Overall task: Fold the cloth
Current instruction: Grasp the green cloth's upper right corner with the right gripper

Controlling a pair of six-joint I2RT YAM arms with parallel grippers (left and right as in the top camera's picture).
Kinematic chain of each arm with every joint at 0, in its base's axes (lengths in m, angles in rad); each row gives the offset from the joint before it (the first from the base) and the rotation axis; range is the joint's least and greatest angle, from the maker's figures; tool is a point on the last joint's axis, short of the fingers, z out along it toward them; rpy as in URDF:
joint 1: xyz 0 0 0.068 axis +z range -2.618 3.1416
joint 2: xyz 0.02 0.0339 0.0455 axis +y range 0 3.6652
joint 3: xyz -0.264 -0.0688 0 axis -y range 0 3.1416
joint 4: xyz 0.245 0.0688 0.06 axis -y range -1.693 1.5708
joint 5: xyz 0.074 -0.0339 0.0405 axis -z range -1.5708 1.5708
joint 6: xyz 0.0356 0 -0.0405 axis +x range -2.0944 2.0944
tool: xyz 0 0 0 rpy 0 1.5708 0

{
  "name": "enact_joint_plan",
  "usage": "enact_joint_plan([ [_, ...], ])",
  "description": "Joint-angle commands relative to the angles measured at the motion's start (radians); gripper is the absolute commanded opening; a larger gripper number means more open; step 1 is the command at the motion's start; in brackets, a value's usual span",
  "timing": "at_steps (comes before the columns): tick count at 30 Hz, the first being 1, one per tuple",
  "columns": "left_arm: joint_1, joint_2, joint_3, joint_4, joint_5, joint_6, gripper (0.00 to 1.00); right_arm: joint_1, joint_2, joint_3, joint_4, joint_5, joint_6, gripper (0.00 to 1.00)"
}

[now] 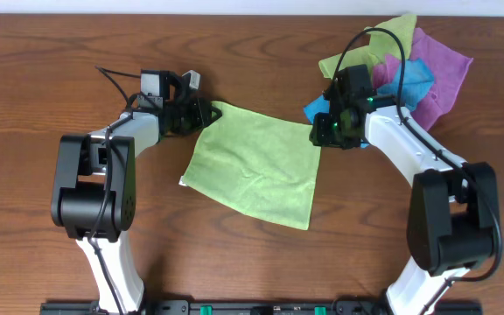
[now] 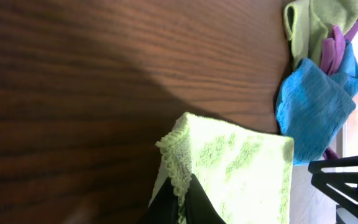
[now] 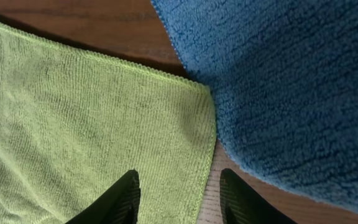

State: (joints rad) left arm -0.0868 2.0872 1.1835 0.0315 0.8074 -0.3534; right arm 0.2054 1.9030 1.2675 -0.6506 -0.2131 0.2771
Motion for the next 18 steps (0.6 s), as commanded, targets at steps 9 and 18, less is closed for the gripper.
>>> enact_joint_plan([
  [9, 0.064, 0.007, 0.013, -0.142, 0.002, 0.061, 0.06, -0.001, 0.048, -0.002, -0.02, -0.077, -0.013, 0.42],
  [18, 0.124, 0.007, 0.013, -0.173, 0.066, 0.071, 0.06, 0.0, 0.096, -0.002, 0.033, -0.132, -0.009, 0.43],
])
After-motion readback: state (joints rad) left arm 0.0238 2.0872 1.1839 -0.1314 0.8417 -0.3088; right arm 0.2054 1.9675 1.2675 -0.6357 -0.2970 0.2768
